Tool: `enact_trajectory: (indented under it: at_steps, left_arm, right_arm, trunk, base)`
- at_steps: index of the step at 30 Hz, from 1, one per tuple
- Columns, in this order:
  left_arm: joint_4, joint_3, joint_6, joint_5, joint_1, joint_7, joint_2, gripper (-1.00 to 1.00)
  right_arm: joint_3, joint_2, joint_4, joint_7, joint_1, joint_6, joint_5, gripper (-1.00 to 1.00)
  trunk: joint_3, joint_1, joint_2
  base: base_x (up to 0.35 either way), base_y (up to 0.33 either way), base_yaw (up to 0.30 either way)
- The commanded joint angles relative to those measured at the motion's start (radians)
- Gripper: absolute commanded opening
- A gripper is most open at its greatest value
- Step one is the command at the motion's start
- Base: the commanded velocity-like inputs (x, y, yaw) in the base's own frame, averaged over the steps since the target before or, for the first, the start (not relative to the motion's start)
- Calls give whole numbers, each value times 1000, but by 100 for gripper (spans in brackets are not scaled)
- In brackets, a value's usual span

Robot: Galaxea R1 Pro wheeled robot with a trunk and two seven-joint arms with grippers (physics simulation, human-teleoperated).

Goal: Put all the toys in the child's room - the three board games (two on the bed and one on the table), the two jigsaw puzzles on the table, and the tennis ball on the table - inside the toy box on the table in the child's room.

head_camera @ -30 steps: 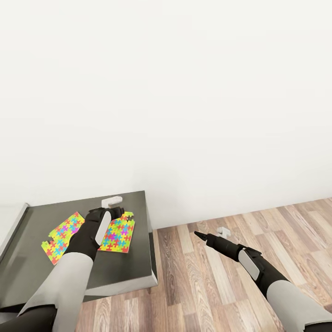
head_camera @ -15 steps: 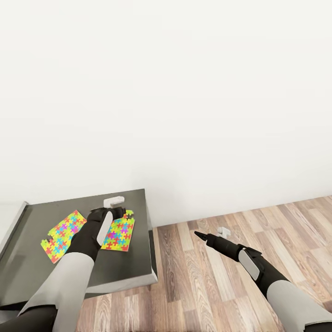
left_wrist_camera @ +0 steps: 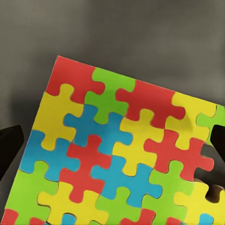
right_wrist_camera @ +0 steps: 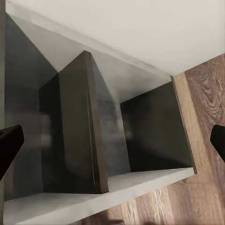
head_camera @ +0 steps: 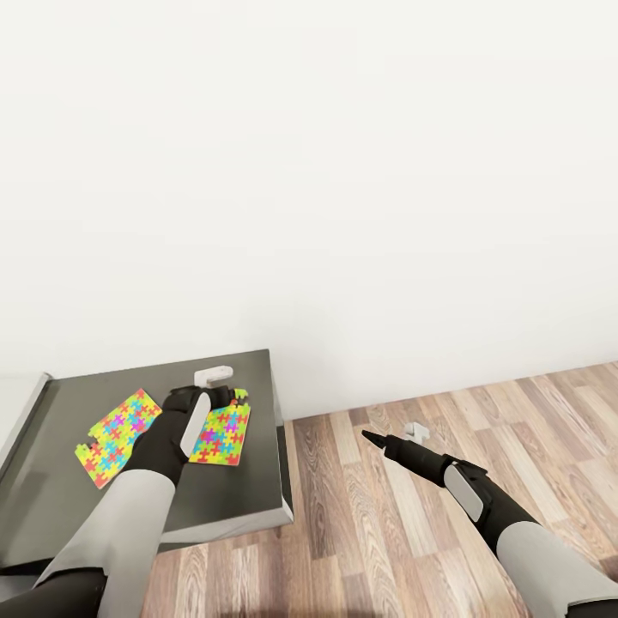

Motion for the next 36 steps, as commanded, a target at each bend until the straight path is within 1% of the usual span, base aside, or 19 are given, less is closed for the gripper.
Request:
enact_trajectory:
  at_steps: [1, 5, 15, 29, 36]
  left_arm:
    - [6, 3, 9, 16, 0, 9, 0, 100]
    - [6, 4, 22, 17, 0, 11, 0, 100]
    - [6, 3, 26, 15, 0, 16, -1, 100]
    - [6, 3, 25, 12, 0, 17, -2, 100]
    - [6, 3, 27, 16, 0, 13, -1, 100]
  right_arm:
    - [5, -1, -1, 0, -1, 7, -10, 100]
    - [5, -1, -1, 0, -1, 7, -10, 100]
    - [5, 0, -1, 0, -1, 6, -11, 100]
    - [5, 0, -1, 0, -1, 7, -11, 100]
    - [5, -1, -1, 0, -1, 7, -11, 100]
  trunk:
    - [-3, 1, -1]
    - [-7, 1, -1]
    - [-18, 1, -1]
    - [-24, 1, -1]
    - [-26, 1, -1]
  base:
    - [0, 0, 0]
    - [0, 0, 0]
    - [0, 0, 0]
    - [0, 0, 0]
    - [0, 0, 0]
